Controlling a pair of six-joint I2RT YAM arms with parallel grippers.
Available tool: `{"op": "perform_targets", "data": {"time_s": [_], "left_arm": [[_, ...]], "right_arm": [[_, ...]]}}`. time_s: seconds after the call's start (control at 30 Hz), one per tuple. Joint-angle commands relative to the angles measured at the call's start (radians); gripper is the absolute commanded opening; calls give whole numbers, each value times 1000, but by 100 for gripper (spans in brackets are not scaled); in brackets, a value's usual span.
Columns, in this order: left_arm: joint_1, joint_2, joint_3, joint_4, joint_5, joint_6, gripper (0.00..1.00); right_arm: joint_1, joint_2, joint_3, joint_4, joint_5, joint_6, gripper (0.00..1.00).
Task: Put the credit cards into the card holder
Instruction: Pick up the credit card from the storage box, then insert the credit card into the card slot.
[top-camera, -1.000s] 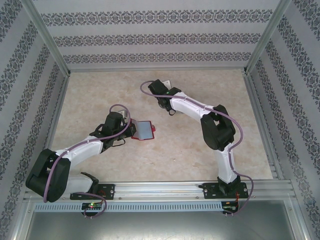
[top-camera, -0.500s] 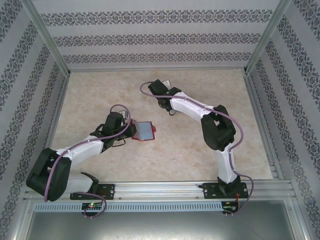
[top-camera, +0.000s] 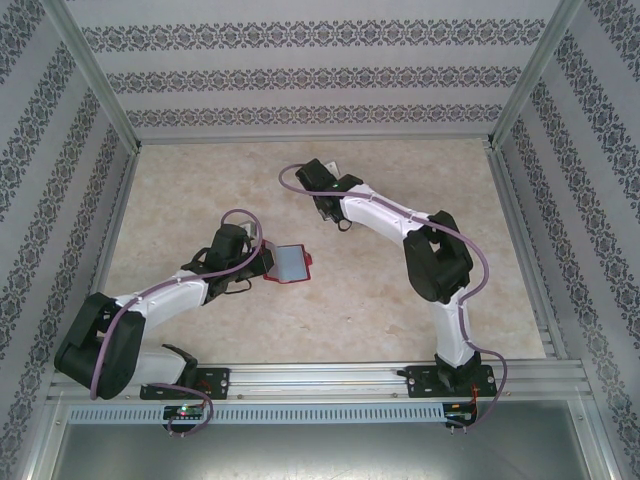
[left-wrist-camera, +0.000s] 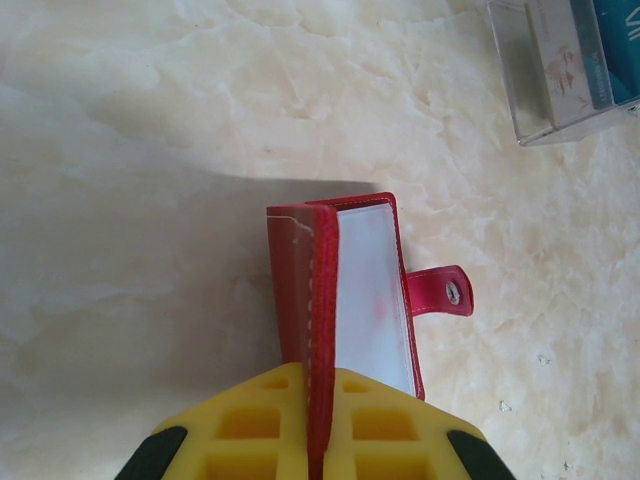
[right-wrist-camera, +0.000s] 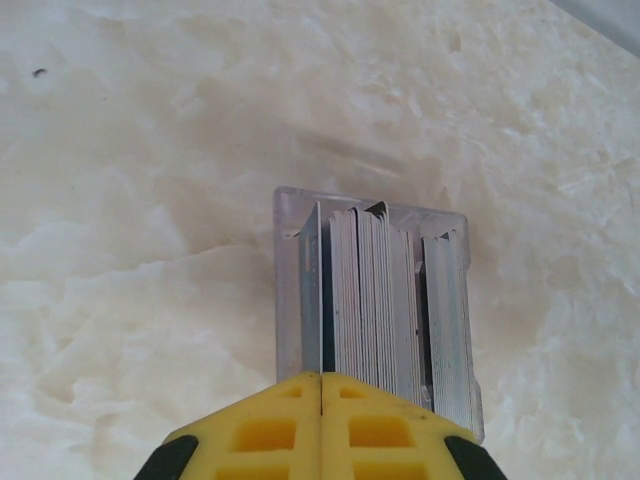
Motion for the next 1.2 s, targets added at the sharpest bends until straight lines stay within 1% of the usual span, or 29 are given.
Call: {"op": "perform_targets", "data": {"time_s": [0.0,0.1,0.2,0.27,0.37,0.47,0.5,0.6,0.67,0.77,0.8,0.87,0.97,1.03,1.07,1.1,1.17], "left_arm": [[13,37,56,23,80,33,0],[21,90,82,12,128,38,0],[39,137,60,133,266,-4,0],[40,165,55,184,311,-15,0],[40,236,82,190,365,-14,0],[41,321,104,237,421,-36,0],[41,341,103,251,423,-44,0],[41,380,116,235,417,-36,1],[41,379,130,202,409,-17,9],[41,346,132,147,345,27,16],[40,331,135,120,323,43,20],[40,300,140,78,291,69,32],[40,256,132,58,250,96,44],[42,245,135,27,212,111,44],[41,246,139,15,208,115,42],[41,248,142,9,211,115,38],[41,255,148,7,217,113,24]], "right_arm": [[3,-95,-9,-16,-71,25,0],[2,-174,-67,27,-195,42,0],[-13,-281,-182,114,-423,71,0],[-29,-357,-276,165,-553,116,0],[-50,-467,-467,269,-713,186,0],[-77,-530,-619,387,-906,264,0],[-82,-540,-657,416,-937,285,0],[-94,-551,-761,487,-993,323,0],[-102,-536,-802,541,-1042,348,0],[-117,-502,-825,569,-1120,380,0],[-117,-497,-834,578,-1125,389,0],[-117,-489,-849,604,-1142,400,0],[-119,-478,-833,563,-1121,408,0],[-120,-477,-836,560,-1103,422,0],[-121,-470,-837,566,-1104,425,0],[-123,-458,-835,572,-1112,424,0],[-125,-423,-826,577,-1142,425,0]]}}
